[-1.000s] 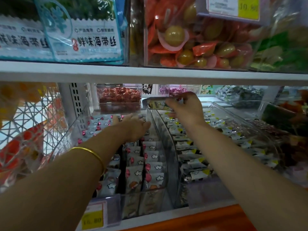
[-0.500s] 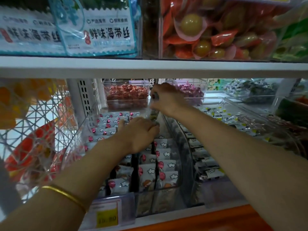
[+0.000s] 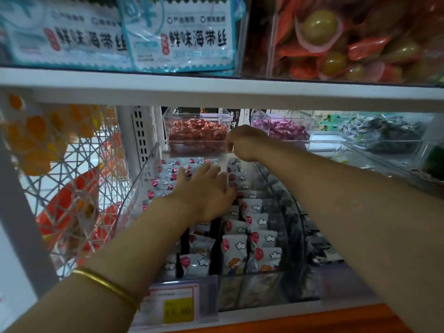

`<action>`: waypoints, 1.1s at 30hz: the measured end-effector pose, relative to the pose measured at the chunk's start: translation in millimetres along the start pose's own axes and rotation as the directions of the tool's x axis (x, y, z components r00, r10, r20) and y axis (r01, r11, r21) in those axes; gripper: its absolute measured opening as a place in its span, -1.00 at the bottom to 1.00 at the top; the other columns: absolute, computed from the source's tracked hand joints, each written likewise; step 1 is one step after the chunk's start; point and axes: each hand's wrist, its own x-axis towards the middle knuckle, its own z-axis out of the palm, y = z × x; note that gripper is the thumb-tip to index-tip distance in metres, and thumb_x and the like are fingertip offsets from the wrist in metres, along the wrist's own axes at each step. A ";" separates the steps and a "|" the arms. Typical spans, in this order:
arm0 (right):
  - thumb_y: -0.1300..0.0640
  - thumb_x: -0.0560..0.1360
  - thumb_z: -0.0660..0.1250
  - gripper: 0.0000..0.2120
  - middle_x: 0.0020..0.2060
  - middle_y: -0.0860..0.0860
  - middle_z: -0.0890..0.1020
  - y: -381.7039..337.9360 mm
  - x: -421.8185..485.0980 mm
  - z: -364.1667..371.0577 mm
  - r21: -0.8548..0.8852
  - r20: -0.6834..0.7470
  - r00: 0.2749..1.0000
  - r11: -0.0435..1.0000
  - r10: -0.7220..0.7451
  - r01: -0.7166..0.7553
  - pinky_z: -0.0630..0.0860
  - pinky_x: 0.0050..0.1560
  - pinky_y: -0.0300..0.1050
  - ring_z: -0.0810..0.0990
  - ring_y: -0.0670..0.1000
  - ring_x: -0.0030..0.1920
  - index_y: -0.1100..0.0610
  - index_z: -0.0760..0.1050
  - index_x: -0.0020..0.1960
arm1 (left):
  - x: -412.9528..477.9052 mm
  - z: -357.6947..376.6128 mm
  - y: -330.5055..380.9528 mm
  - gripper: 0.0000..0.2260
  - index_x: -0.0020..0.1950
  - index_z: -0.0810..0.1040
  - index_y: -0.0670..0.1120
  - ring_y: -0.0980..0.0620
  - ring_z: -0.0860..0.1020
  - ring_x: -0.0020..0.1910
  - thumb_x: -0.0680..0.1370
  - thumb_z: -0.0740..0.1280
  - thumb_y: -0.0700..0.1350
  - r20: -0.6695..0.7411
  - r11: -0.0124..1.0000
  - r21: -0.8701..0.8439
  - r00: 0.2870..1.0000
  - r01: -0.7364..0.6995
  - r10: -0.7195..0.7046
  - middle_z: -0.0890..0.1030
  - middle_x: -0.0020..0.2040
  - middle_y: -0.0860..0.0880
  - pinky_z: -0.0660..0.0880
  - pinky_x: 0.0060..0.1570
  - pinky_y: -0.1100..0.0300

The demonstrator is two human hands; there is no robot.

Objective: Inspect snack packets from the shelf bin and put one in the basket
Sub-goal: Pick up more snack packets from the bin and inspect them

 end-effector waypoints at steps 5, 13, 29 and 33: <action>0.26 0.50 0.27 -0.78 0.24 0.24 0.45 -8.0 1.7 19.9 -0.144 -0.029 0.999 0.989 0.012 -0.016 0.28 0.30 0.11 0.37 0.25 0.27 0.26 0.48 0.13 | -4.1 0.3 -1.9 -0.53 0.36 0.30 -0.12 -0.04 0.05 0.48 0.60 -0.11 0.10 0.010 1.000 0.021 1.000 -0.009 0.008 0.20 0.46 -0.09 -0.12 0.37 -0.31; 0.41 0.45 0.25 -0.75 0.06 0.29 0.52 -9.7 -16.0 5.1 -0.169 -0.177 0.984 0.985 -0.004 -0.027 0.47 0.05 0.02 0.52 0.25 0.10 0.40 0.44 0.13 | -19.9 -4.3 -0.1 -0.56 0.46 0.23 -0.09 0.04 -0.05 0.52 0.62 -0.02 0.04 -0.096 0.995 -0.090 0.995 -0.038 0.029 0.12 0.53 -0.02 -0.17 0.40 -0.23; 0.27 0.55 0.20 -0.77 -0.33 0.06 0.56 -4.5 -188.9 -15.9 0.975 -0.117 0.871 0.223 0.477 0.009 0.54 -0.46 -0.10 0.56 -0.13 -0.47 0.14 0.31 -0.28 | -114.1 -20.1 41.0 -0.63 0.39 0.37 -0.04 0.04 0.63 -0.08 0.58 0.25 -0.07 -0.276 0.529 -0.841 0.931 -0.114 -0.239 0.58 0.09 -0.04 0.58 -0.08 0.10; 0.25 0.54 0.26 -0.91 -0.34 0.01 0.60 0.4 -203.9 -11.5 0.998 0.035 0.916 -0.060 0.399 -0.012 0.51 -0.48 -0.18 0.58 -0.05 -0.43 0.21 0.44 -0.15 | -121.2 -21.3 41.4 -0.78 0.18 0.55 -0.11 0.05 0.65 -0.24 0.56 0.28 -0.12 -0.205 0.308 -0.945 0.931 -0.107 -0.304 0.65 -0.12 -0.12 0.59 -0.34 0.23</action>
